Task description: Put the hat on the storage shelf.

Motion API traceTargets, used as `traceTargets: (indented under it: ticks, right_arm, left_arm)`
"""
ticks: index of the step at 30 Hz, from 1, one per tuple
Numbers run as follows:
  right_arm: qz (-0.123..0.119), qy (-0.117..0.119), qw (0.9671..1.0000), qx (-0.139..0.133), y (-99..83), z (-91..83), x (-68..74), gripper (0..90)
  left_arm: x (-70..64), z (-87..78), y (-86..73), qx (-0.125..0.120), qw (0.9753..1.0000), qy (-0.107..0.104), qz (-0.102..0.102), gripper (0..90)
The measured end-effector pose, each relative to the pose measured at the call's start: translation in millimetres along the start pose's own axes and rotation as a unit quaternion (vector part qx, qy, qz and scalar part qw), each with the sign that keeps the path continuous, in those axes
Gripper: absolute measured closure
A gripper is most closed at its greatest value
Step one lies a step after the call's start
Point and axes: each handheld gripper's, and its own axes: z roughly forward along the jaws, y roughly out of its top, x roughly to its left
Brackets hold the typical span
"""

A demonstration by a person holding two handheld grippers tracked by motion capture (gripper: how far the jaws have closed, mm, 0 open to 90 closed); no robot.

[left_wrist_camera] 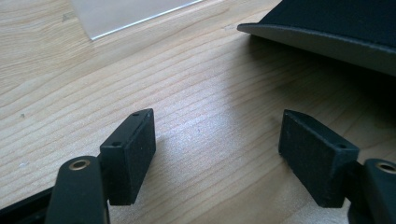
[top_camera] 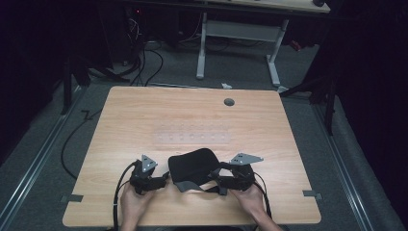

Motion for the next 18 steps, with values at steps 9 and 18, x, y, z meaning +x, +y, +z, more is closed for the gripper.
traceTargets:
  ticks: [9,18]
  right_arm:
    - [0.021,0.007,0.9996,0.016,-0.9,21.2,-5.4,44.1]
    - [0.029,0.007,0.9994,0.019,-10.1,32.4,-7.3,54.1]
  left_arm:
    - [0.0,-0.1,-0.1,0.0,1.0,0.0,0.0,27.5]
    - [-0.2,-0.1,-0.2,0.0,1.0,-0.001,0.0,27.2]
